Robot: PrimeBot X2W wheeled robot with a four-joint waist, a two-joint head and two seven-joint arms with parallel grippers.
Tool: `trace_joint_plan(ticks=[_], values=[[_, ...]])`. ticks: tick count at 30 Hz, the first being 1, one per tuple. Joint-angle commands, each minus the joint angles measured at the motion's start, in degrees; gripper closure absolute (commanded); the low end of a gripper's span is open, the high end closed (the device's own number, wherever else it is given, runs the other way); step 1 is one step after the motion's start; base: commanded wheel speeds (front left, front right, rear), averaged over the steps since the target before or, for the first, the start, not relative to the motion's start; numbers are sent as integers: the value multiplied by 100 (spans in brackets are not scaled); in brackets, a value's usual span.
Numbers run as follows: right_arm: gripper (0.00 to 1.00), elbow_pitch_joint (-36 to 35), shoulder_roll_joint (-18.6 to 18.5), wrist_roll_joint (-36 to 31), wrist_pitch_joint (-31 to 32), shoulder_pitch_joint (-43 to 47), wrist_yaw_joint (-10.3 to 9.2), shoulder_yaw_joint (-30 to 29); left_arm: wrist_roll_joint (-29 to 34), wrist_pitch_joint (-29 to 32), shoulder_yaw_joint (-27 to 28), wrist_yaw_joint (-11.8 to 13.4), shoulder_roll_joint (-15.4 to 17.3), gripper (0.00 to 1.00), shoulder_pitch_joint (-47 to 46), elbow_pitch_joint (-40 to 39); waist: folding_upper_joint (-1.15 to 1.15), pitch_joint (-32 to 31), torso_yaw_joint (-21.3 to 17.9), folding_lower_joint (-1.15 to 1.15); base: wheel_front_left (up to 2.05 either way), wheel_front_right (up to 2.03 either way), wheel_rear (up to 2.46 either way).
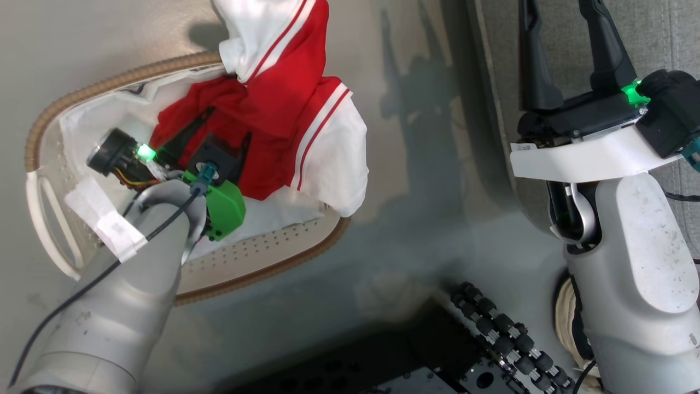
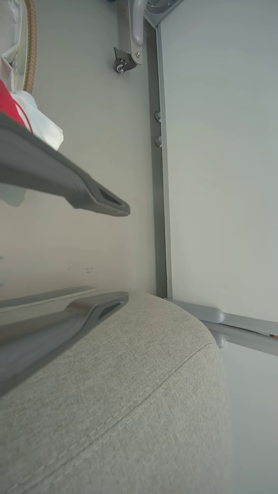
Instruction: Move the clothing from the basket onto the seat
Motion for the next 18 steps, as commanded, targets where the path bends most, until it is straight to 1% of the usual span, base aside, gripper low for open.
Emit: trace_joint_plan(ticks=[1, 6, 8, 12, 15, 18], values=[[0, -20, -12, 40, -27, -76, -6, 5, 47, -3, -33, 35, 71, 0, -160, 13, 0, 108, -63, 0, 0, 0, 0], [0, 1, -12, 55, -27, -21, -6, 18, 180, -3, -204, 249, 76, 0, -392, 138, 0, 177, -64, 0, 0, 0, 0], [0, 2, -13, 52, -27, -6, -6, 22, 166, -3, -286, 232, 23, 0, -455, 140, 0, 187, -65, 0, 0, 0, 0], [0, -17, -12, 64, -27, 20, -6, 2, 218, -3, -453, 228, 37, 0, -549, 146, 0, 199, -66, 0, 0, 0, 0], [0, -21, -13, 51, -27, 41, -6, 0, 224, -3, -620, 164, 21, 0, -563, 191, 0, 206, -75, 0, 0, 0, 0], [0, -16, -12, 27, -27, 74, -6, -17, 102, -3, -681, 120, -26, 0, -583, 260, 0, 219, -63, 0, 0, 0, 0]])
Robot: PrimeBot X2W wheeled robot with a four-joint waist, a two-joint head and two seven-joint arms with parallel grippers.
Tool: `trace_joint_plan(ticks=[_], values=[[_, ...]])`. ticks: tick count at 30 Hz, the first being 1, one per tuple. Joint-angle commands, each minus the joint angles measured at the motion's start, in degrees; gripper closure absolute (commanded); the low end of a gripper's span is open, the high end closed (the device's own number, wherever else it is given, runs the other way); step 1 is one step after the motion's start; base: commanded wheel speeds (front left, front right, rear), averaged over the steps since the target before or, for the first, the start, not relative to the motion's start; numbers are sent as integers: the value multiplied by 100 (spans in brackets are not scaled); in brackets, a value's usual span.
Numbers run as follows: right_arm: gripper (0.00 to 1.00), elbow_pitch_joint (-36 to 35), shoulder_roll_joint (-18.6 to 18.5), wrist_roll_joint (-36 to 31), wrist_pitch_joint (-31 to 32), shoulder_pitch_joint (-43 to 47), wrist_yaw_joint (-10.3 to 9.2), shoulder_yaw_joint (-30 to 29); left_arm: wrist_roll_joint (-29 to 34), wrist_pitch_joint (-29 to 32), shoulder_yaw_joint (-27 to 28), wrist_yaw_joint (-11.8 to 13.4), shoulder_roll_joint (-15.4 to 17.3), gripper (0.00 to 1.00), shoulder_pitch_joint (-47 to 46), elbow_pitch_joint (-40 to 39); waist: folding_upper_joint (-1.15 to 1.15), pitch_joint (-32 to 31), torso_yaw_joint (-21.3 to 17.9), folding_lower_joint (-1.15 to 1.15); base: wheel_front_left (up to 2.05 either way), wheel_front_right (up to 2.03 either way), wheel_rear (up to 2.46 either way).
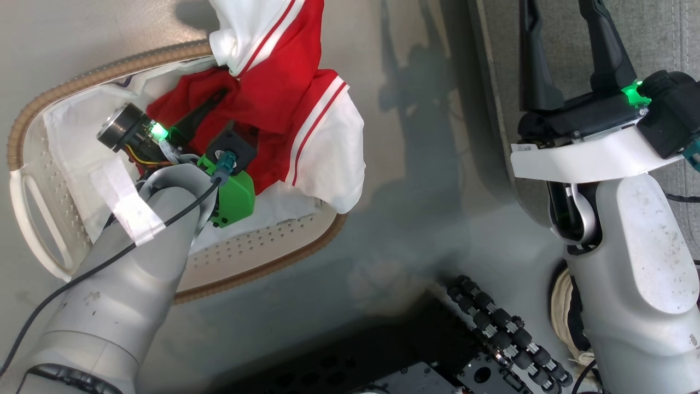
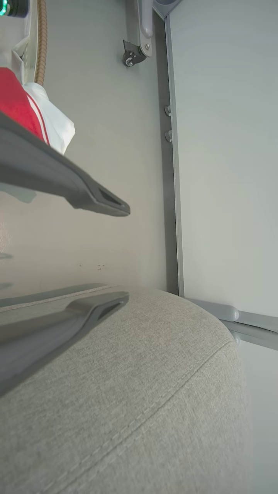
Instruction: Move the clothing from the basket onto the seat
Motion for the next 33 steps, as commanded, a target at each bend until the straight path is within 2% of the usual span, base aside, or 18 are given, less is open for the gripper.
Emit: trace_joint_plan(ticks=[1, 6, 7, 8, 9, 15, 20, 26, 33], values=[[0, -4, -14, -25, -27, 57, -6, -15, -78, -3, -13, -38, -45, 0, -85, 39, 0, 5, 11, 0, 0, 0, 0], [0, 19, -14, -120, -27, 91, -6, -12, -415, -3, -72, -125, -102, 0, -64, 45, 0, -4, 35, 0, 0, 0, 0], [0, 23, -16, -126, -27, 91, -6, -4, -470, -3, -87, -136, -89, 11, -59, 73, 0, -14, 29, 0, 0, 0, 0], [0, 28, -15, -132, -27, 86, -6, -5, -533, -3, -89, -141, -84, 39, -58, 77, 0, -21, 23, 0, 0, 0, 0], [0, 23, -15, -134, -27, 77, -6, -19, -585, -3, -114, -141, -71, 100, -58, 69, 0, -30, 16, 0, 0, 0, 0], [0, 19, -16, -108, -27, 38, -6, 4, -831, -3, -165, -149, -9, 100, -100, 114, 0, -94, -23, 0, 0, 0, 0], [0, 34, -15, -29, -27, -98, -6, 61, -1036, -3, 17, -135, 98, 100, 36, 44, 0, -239, -119, 0, 0, 0, 0], [0, 178, -15, -85, -27, 17, -6, 82, -1234, -3, 256, -9, 75, 100, 423, -123, 0, -702, -82, 0, 0, 0, 0], [0, 362, -16, -107, -27, 212, -6, 153, -1341, -3, 434, 7, 16, 100, 940, -283, 0, -1297, 75, 0, 0, 0, 0]])
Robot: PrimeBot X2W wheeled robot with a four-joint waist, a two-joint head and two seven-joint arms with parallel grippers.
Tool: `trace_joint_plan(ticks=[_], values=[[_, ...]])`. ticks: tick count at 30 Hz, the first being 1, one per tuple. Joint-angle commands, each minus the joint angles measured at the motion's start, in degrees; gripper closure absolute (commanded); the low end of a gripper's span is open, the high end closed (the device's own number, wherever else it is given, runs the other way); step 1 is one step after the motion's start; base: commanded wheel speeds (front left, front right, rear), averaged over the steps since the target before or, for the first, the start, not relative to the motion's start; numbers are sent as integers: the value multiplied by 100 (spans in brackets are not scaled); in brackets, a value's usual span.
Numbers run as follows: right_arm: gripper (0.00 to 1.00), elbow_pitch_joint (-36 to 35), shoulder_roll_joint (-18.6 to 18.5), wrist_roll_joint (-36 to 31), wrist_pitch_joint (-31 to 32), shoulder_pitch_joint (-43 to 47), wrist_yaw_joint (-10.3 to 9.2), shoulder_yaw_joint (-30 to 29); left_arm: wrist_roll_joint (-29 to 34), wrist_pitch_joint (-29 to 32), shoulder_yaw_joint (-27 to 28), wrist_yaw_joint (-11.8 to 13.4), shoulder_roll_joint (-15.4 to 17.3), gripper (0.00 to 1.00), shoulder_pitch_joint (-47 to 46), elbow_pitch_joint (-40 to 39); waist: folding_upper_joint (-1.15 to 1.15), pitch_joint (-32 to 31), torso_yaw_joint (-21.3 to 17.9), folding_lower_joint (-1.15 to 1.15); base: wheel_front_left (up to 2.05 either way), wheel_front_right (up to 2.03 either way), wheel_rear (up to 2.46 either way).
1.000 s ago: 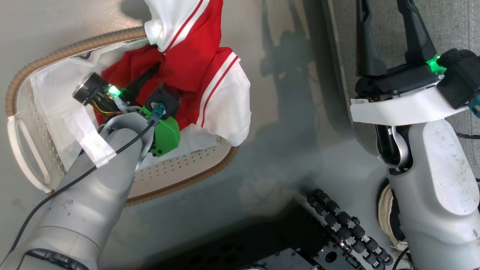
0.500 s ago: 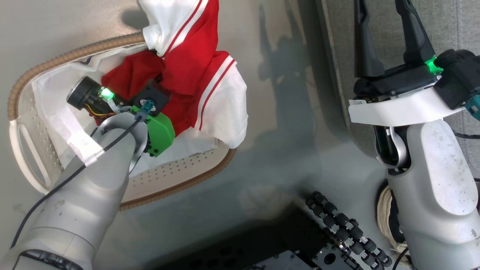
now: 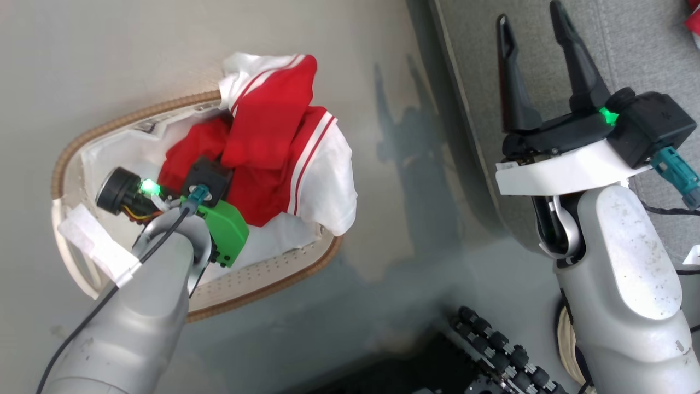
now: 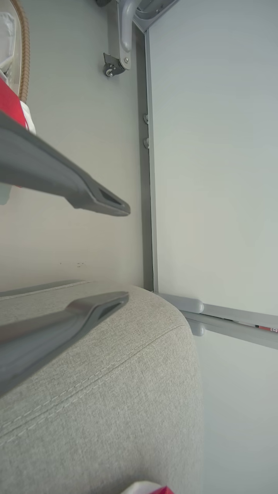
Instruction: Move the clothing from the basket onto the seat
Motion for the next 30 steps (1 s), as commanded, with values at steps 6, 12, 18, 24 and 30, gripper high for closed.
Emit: trace_joint_plan(ticks=[6, 12, 18, 24, 30], values=[[0, 163, -20, -75, -27, 292, -6, 55, -91, -3, 215, 78, -106, 100, 489, -214, 0, -815, 338, 0, 0, 0, 0], [0, 335, -21, -105, -27, 590, -6, 67, -114, -4, 386, 95, -277, 100, 910, -569, 0, -1343, 610, 0, 0, 0, 0], [0, 495, -19, -138, -27, 956, -6, 72, -117, -4, 615, 15, -379, 100, 1428, -1197, 0, -1906, 906, 0, 0, 0, 0], [0, 640, -22, -195, -27, 1276, -6, 110, -68, -4, 902, -32, -450, 100, 1934, -1744, 0, -2423, 1105, 0, 0, 0, 0], [0, 768, -22, -233, -27, 1547, -6, 111, -15, -5, 1212, -56, -576, 100, 2390, -2319, 0, -2908, 1271, 0, 0, 0, 0]])
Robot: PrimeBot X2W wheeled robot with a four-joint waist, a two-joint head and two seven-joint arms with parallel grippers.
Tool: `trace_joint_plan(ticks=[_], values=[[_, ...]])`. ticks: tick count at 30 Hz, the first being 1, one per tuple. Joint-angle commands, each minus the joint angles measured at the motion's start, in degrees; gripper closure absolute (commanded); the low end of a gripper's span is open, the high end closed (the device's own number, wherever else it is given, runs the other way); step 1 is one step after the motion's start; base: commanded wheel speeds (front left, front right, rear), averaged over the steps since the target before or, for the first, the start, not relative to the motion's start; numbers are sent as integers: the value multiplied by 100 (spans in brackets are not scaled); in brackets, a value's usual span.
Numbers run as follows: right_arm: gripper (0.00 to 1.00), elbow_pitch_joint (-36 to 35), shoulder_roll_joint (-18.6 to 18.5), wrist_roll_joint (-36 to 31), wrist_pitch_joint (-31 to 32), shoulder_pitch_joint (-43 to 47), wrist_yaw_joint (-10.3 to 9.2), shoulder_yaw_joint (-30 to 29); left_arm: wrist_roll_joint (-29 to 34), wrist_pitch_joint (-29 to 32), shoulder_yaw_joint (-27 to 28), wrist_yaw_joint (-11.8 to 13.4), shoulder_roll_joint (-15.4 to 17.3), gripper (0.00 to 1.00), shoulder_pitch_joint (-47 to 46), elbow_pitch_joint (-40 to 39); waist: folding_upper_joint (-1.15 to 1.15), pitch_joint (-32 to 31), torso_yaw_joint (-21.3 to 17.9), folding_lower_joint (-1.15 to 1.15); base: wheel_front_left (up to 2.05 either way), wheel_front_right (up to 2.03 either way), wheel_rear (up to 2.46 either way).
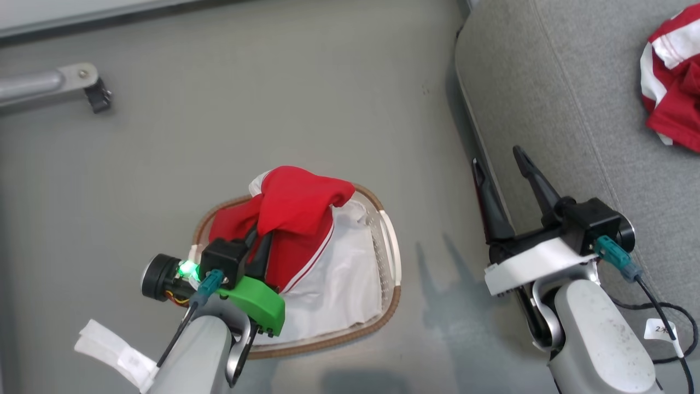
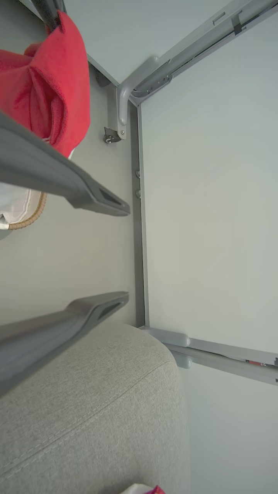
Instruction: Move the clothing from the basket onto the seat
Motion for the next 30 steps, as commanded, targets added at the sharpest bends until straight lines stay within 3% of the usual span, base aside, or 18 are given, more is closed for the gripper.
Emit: trace_joint_plan(ticks=[1, 16, 30], values=[[0, 36, -28, -34, -27, 153, -6, -22, 64, -5, 79, -21, -66, 100, 167, -138, 0, -531, 318, 0, 0, 0, 0], [0, 170, -27, -41, -27, 629, -6, 138, 87, -6, 734, -81, -225, 100, 513, -1203, 0, -1263, 567, 0, 0, 0, 0], [0, 325, -27, -37, -27, 951, -6, 170, -126, -4, 401, -102, -271, 100, 111, -2079, 0, -1637, 590, 0, 0, 0, 0]])
